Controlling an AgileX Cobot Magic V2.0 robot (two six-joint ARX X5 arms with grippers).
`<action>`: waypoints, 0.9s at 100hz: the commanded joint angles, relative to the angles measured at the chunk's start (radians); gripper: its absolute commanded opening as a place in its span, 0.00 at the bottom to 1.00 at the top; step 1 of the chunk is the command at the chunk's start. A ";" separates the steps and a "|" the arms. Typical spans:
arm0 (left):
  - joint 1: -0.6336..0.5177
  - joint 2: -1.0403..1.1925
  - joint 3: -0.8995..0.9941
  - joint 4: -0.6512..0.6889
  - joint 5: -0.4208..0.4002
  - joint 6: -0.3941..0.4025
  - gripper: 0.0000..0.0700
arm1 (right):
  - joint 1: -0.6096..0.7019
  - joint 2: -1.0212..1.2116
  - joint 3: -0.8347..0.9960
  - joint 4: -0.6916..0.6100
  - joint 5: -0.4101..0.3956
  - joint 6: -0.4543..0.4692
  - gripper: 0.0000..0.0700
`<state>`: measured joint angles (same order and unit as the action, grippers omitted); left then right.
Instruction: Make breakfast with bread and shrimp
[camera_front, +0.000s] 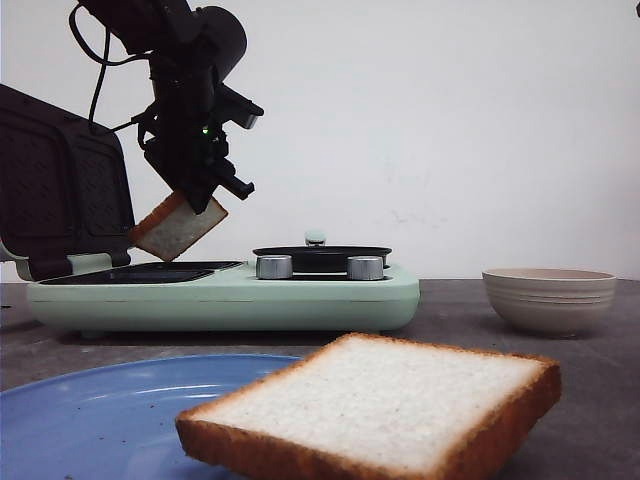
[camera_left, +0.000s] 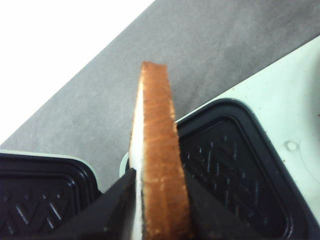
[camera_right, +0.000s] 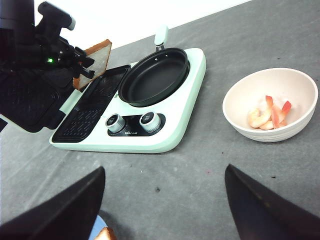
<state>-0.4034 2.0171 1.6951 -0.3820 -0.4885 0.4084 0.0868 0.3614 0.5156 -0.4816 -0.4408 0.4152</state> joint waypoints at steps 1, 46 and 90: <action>-0.003 0.029 0.029 0.008 -0.032 -0.005 0.08 | 0.003 0.003 0.016 0.009 0.005 -0.011 0.66; -0.002 0.029 0.029 0.007 0.013 -0.061 0.19 | 0.003 0.003 0.016 0.009 0.005 -0.011 0.66; -0.003 0.029 0.033 0.129 0.022 -0.088 1.00 | 0.003 0.003 0.016 0.009 0.023 -0.016 0.66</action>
<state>-0.4007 2.0171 1.6958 -0.2703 -0.4679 0.3439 0.0872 0.3614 0.5156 -0.4816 -0.4191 0.4149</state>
